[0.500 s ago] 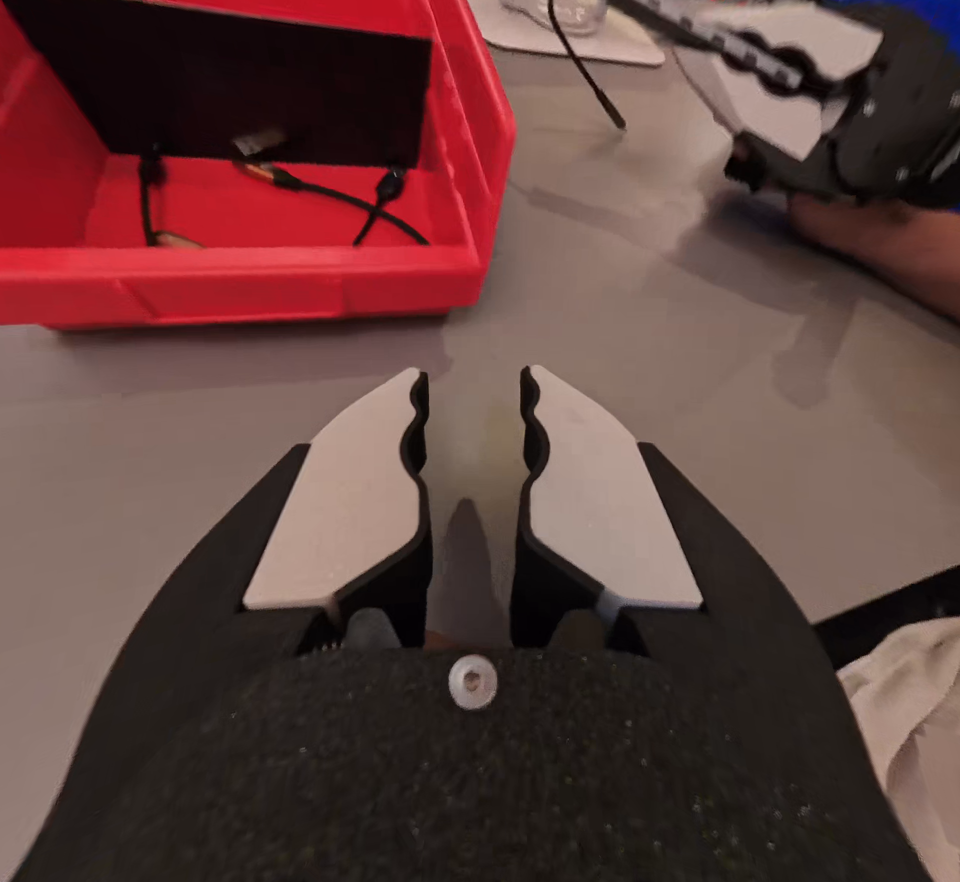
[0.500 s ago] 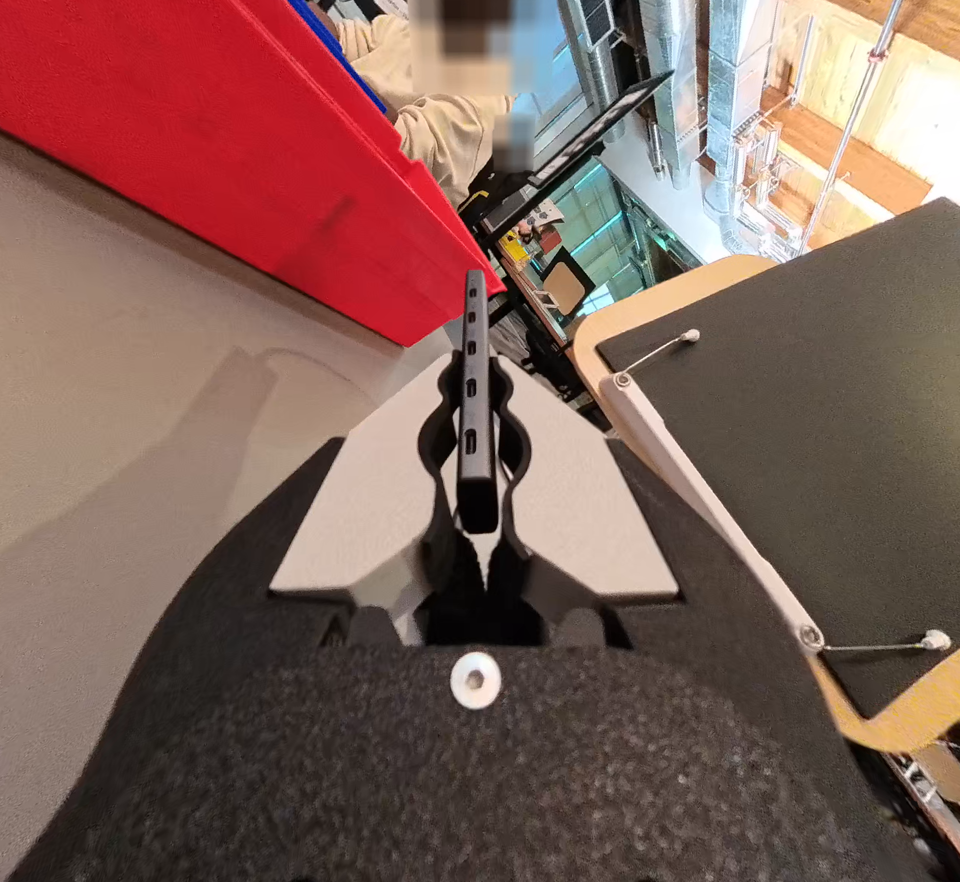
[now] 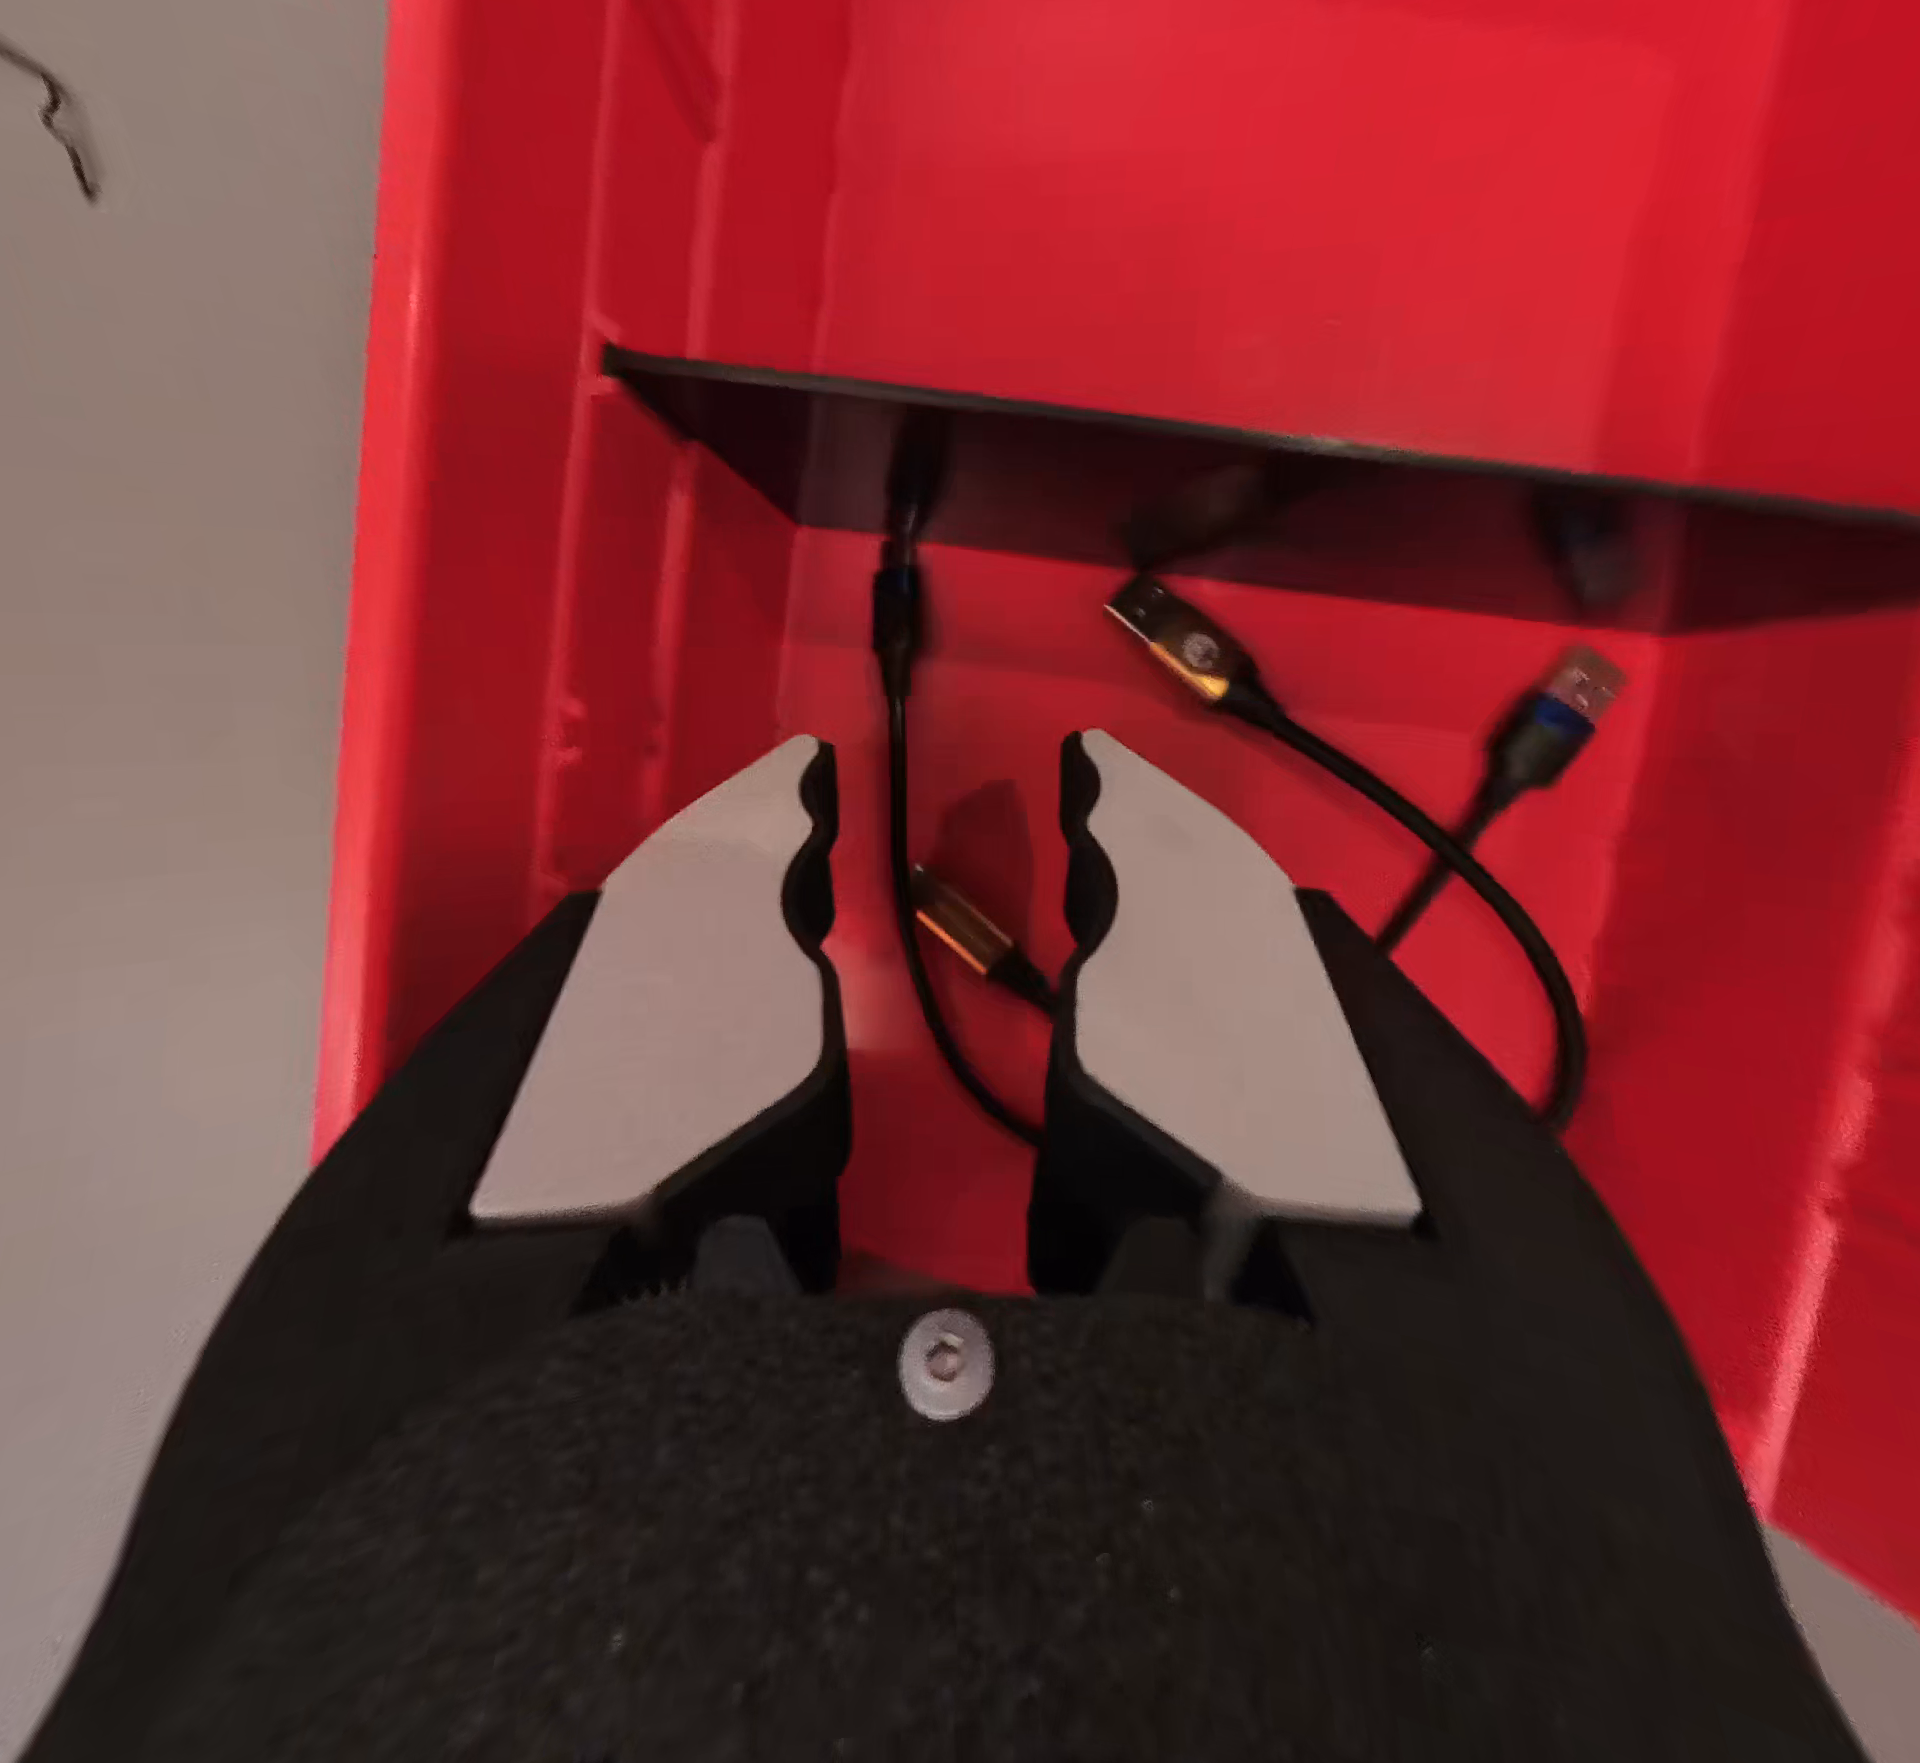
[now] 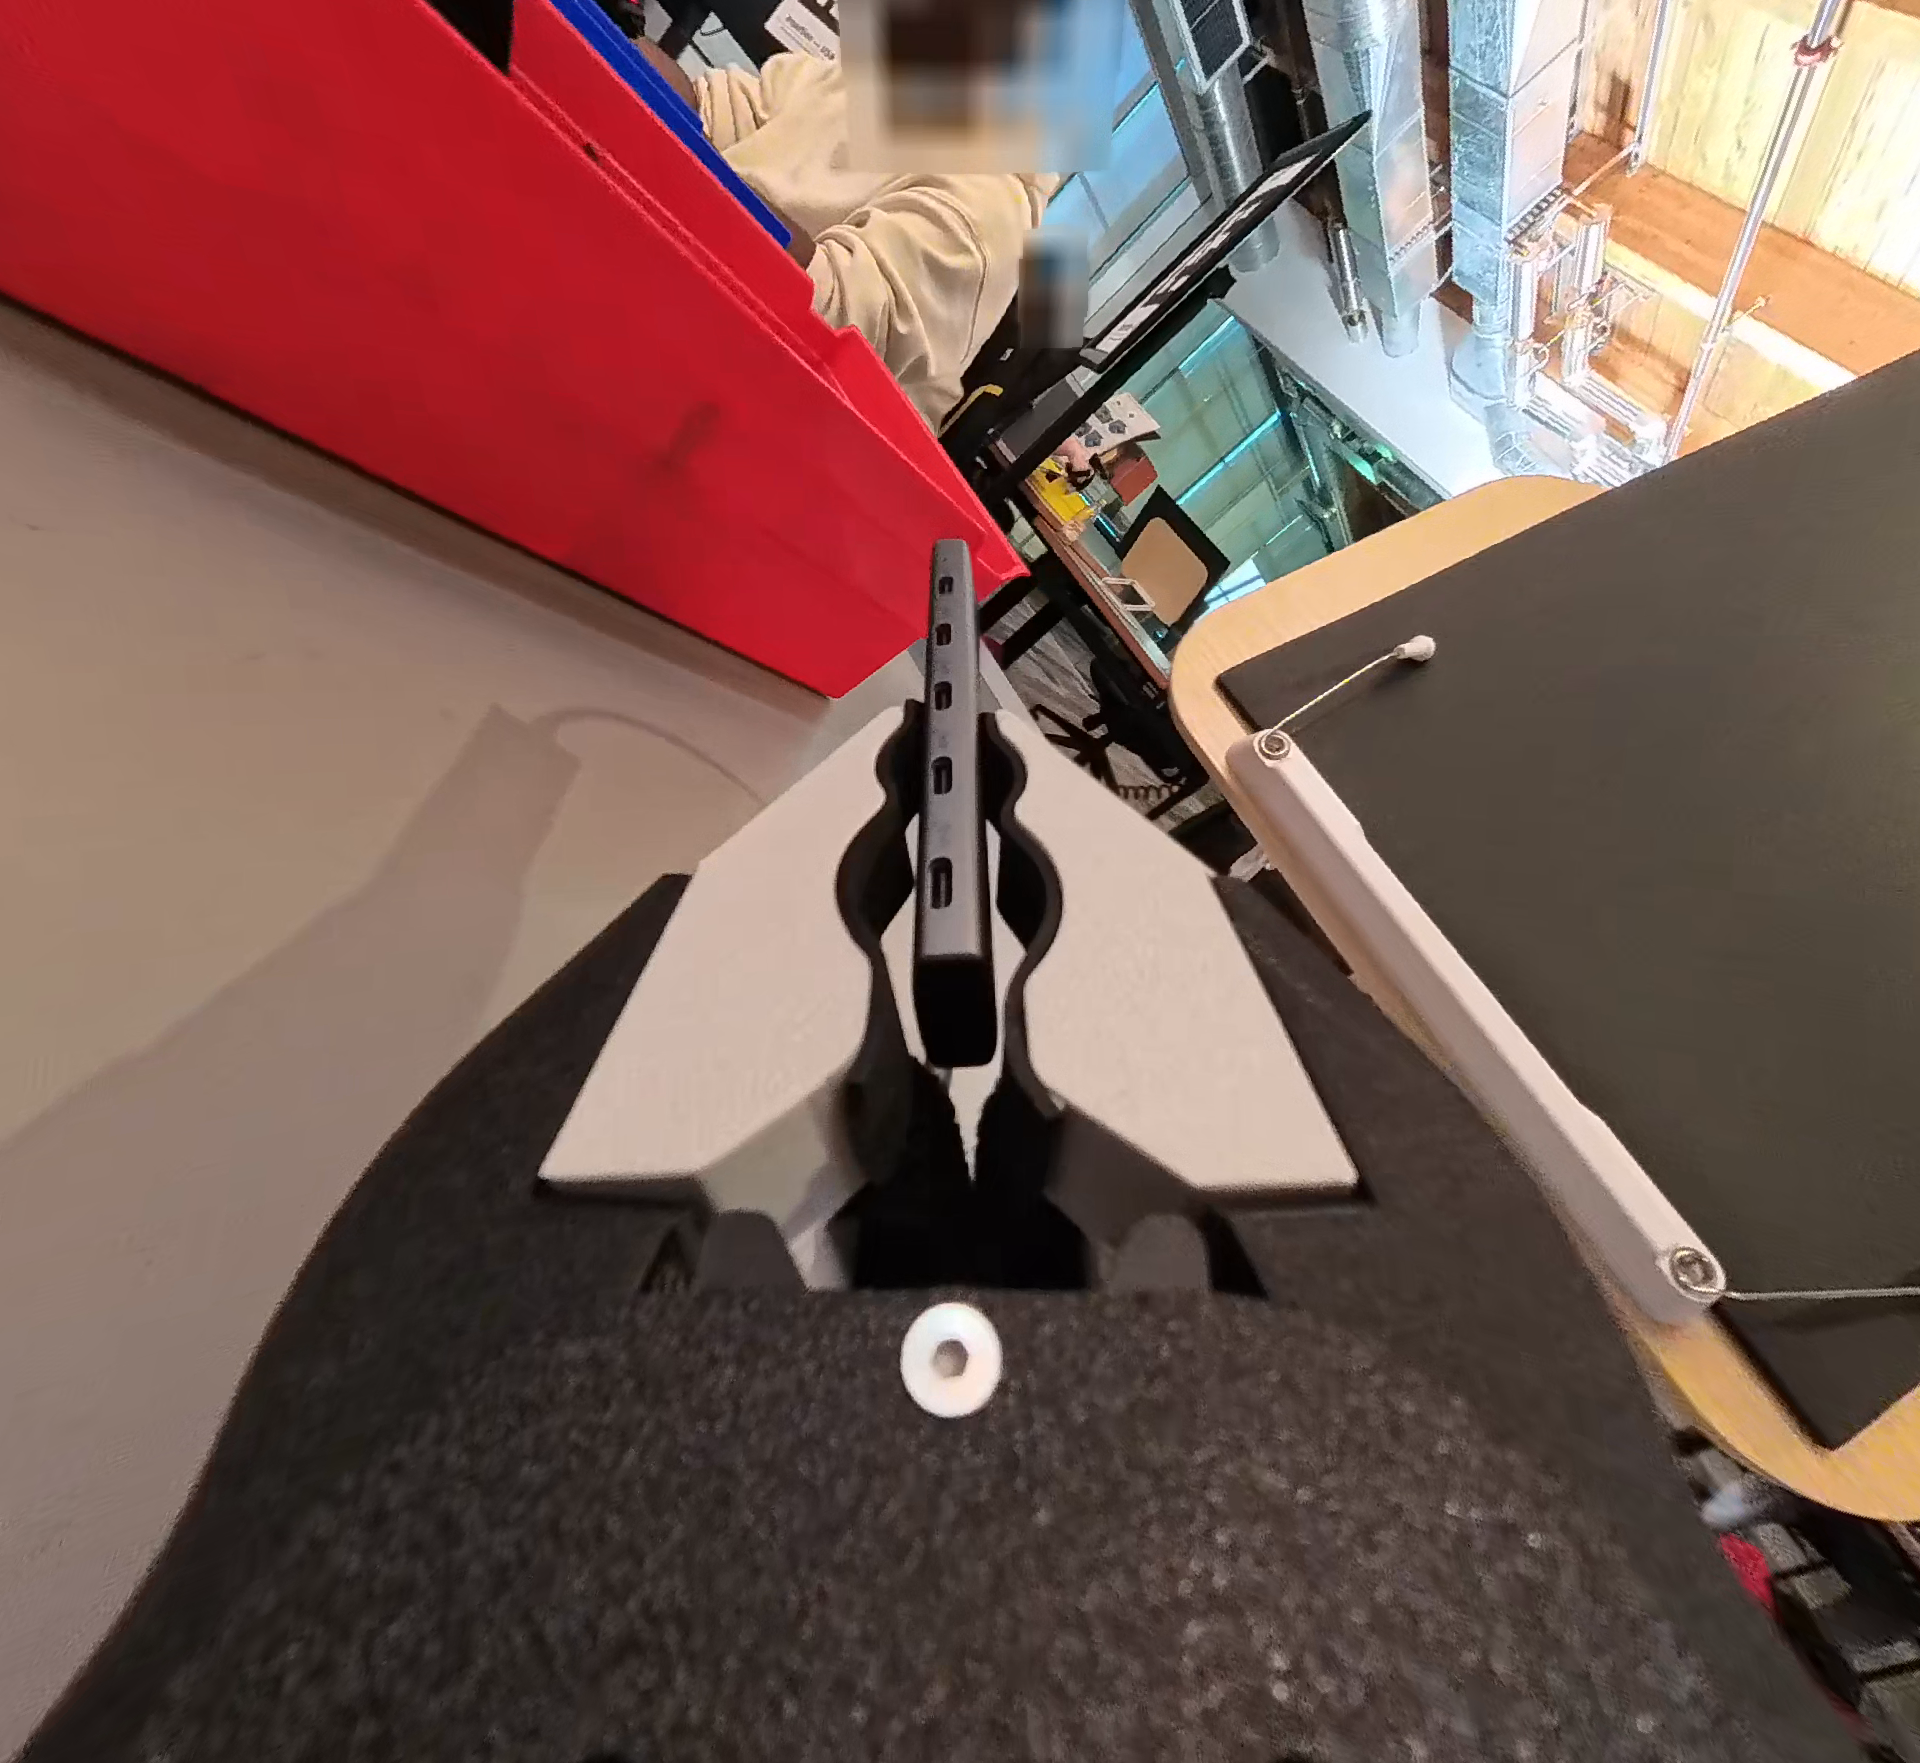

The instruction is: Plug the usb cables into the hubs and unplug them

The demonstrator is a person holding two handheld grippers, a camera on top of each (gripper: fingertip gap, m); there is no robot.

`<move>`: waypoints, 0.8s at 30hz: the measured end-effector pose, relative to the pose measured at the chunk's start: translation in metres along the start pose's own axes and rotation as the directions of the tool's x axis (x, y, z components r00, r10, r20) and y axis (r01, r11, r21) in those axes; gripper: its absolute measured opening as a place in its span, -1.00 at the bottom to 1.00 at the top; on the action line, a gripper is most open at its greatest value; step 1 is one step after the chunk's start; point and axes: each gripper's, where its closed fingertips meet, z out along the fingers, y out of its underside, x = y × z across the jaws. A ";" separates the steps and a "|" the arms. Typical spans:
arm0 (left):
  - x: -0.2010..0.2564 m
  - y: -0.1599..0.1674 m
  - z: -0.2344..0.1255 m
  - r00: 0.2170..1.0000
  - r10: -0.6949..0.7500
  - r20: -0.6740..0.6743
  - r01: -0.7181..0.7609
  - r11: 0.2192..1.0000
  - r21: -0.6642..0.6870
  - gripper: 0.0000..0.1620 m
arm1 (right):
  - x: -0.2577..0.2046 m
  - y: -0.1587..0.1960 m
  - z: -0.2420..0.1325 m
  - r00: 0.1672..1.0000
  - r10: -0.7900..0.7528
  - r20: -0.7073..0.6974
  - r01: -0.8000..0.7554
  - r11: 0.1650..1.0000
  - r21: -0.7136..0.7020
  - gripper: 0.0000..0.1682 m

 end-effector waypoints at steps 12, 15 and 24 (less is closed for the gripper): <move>0.002 0.020 0.017 0.992 0.073 0.099 -0.066 0.996 -0.067 -0.97 | 0.012 0.008 0.001 0.991 0.133 -0.002 -0.133 0.991 -0.014 -0.91; 0.005 0.013 0.007 0.986 0.126 0.111 -0.127 0.992 0.004 -1.00 | 0.012 0.008 0.001 0.991 0.133 -0.005 -0.133 0.991 -0.014 -0.91; 0.029 -0.028 -0.159 0.955 0.272 0.121 -0.298 0.861 0.412 -1.00 | 0.008 0.007 0.002 0.995 0.096 0.001 -0.096 0.995 -0.014 -0.91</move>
